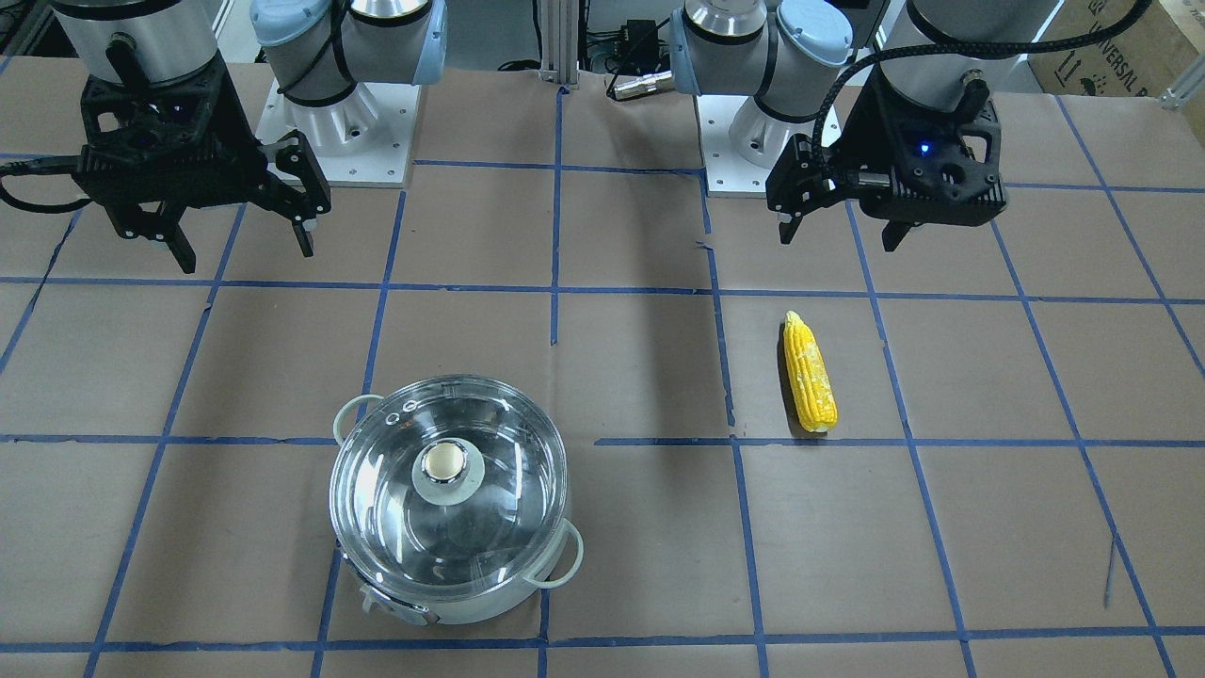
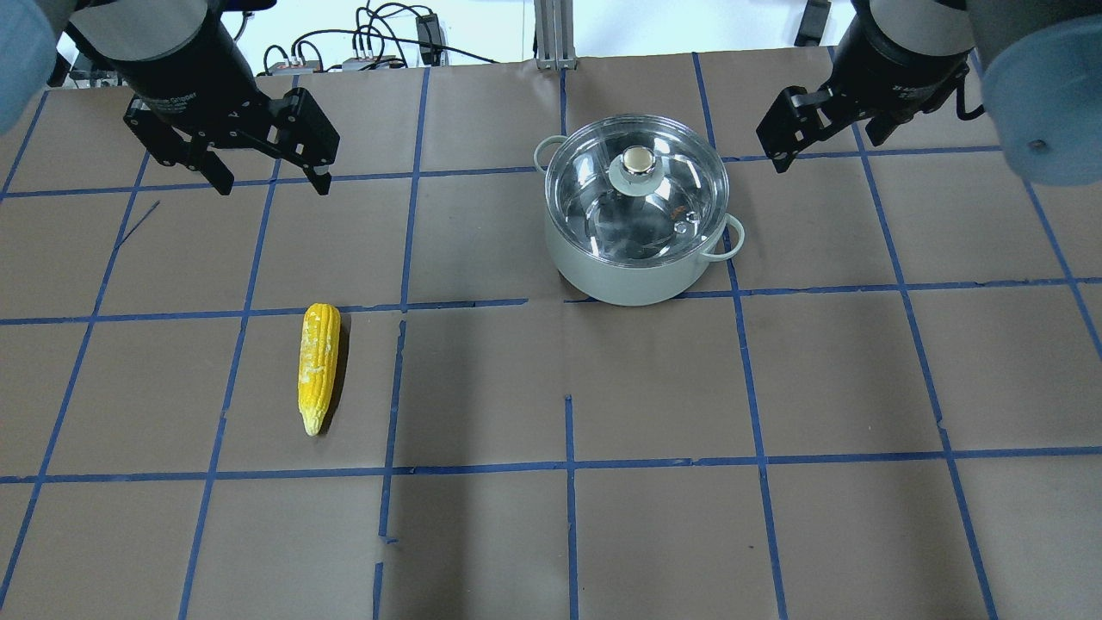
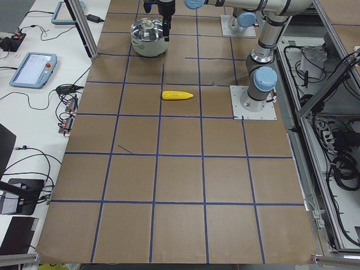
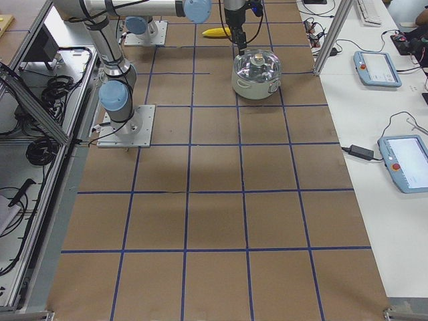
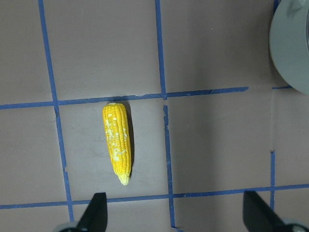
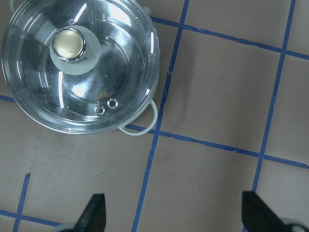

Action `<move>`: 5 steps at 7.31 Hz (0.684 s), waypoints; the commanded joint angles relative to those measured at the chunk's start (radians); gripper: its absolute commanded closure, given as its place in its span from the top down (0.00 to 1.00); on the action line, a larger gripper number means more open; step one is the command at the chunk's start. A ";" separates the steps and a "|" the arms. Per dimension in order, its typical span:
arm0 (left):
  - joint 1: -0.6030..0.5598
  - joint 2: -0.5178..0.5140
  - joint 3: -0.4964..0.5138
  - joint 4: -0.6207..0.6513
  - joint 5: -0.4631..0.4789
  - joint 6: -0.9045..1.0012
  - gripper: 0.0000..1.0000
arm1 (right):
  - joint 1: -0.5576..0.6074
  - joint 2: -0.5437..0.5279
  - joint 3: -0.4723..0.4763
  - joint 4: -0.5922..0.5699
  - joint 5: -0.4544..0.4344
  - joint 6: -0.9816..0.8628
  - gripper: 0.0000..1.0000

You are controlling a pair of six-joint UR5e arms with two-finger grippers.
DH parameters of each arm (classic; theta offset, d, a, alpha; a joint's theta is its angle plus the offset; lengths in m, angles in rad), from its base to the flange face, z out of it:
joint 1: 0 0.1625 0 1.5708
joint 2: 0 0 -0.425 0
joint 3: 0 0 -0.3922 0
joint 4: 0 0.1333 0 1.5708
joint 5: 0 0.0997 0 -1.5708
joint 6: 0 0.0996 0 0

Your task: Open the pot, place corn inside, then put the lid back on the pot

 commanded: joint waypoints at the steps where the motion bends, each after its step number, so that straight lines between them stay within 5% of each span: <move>1: -0.001 -0.001 0.000 0.000 0.000 -0.002 1.00 | 0.001 0.016 0.003 0.018 -0.003 0.090 1.00; 5: -0.002 0.002 0.001 -0.006 0.005 -0.009 1.00 | 0.004 0.028 0.064 0.000 0.009 0.106 1.00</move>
